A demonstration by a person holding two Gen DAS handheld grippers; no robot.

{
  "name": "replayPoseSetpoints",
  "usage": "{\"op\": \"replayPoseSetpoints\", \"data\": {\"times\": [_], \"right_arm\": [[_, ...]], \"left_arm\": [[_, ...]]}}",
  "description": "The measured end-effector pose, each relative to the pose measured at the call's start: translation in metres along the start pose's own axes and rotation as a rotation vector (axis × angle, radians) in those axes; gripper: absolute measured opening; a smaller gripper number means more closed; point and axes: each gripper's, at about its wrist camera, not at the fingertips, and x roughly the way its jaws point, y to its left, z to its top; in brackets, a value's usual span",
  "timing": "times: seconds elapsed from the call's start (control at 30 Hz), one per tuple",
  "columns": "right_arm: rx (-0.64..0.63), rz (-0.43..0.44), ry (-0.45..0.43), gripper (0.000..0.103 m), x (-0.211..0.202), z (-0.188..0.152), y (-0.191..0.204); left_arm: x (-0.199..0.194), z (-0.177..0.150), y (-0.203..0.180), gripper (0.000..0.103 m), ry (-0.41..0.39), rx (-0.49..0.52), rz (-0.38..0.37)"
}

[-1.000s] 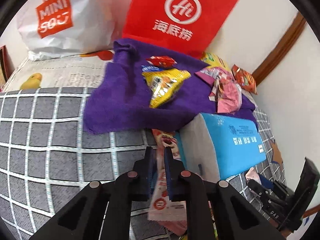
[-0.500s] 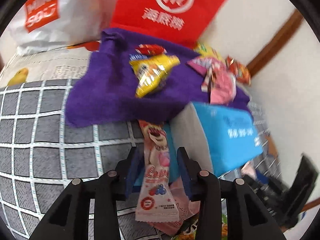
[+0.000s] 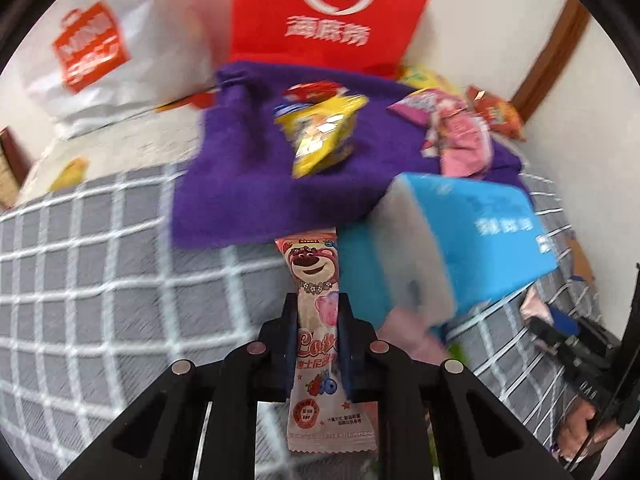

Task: Organize snacks
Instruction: 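Lift the pink cookie packet and candy stick off the bed cover, then carry the pink cookie packet and candy stick over the purple towel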

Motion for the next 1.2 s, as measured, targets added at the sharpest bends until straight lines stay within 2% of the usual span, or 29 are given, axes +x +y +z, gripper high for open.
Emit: {"op": "replayPoseSetpoints", "data": {"times": [0.17, 0.3, 0.37, 0.4, 0.47, 0.6, 0.83, 1.07, 1.2], "right_arm": [[0.012, 0.022, 0.008, 0.041, 0.002, -0.001, -0.006], [-0.03, -0.012, 0.003, 0.043, 0.004, -0.002, 0.001], [-0.05, -0.03, 0.003, 0.043, 0.005, -0.002, 0.004], [-0.055, -0.034, 0.005, 0.043, 0.005, -0.002, 0.004], [-0.051, -0.034, 0.016, 0.042, 0.005, -0.001, 0.003], [-0.019, -0.008, 0.033, 0.036, -0.003, 0.0, -0.002], [-0.035, -0.005, -0.018, 0.036, -0.039, 0.01, 0.007], [-0.08, -0.029, -0.112, 0.036, -0.08, 0.034, 0.033], [-0.088, -0.022, -0.133, 0.036, -0.092, 0.051, 0.043]], "left_arm": [[-0.009, -0.028, 0.017, 0.021, 0.031, -0.029, 0.026], [-0.007, -0.033, 0.02, 0.025, 0.007, -0.044, 0.019], [-0.005, -0.033, 0.017, 0.025, -0.023, -0.036, 0.048], [-0.004, -0.032, 0.014, 0.019, -0.03, -0.031, 0.068], [-0.004, -0.032, 0.008, 0.017, -0.04, -0.016, 0.112], [-0.019, -0.038, 0.008, 0.017, -0.045, -0.04, 0.062], [-0.06, -0.04, 0.0, 0.017, -0.07, -0.046, 0.01], [-0.095, -0.021, -0.031, 0.017, -0.092, -0.004, -0.086], [-0.111, -0.005, -0.048, 0.017, -0.107, 0.028, -0.124]]}}
